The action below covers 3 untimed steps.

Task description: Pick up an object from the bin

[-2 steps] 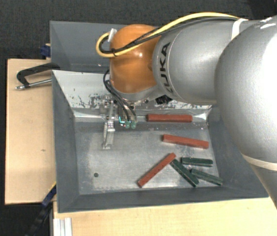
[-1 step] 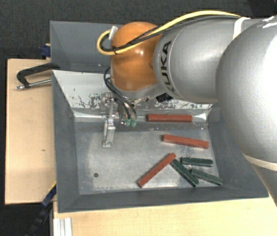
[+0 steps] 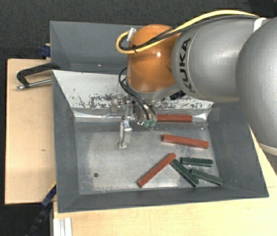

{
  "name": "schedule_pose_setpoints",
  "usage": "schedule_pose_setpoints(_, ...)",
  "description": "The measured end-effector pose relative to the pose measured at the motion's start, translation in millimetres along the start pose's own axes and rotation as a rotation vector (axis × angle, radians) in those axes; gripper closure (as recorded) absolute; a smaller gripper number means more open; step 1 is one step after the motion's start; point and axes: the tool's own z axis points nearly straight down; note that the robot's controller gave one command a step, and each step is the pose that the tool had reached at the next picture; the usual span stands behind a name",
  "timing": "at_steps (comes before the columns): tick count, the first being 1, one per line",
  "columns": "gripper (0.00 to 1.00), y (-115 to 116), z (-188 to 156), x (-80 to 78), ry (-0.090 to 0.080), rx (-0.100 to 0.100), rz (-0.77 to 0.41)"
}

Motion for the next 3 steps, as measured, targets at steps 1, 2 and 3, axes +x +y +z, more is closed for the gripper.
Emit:
schedule_pose_setpoints(1,0.00,-33,-47,13.9,0.003,0.001,-0.111)
schedule_pose_setpoints(2,0.00,-46,-55,8.5,-0.018,0.002,-0.197)
schedule_pose_setpoints(3,0.00,-49,-37,11.7,-0.015,0.001,-0.217)
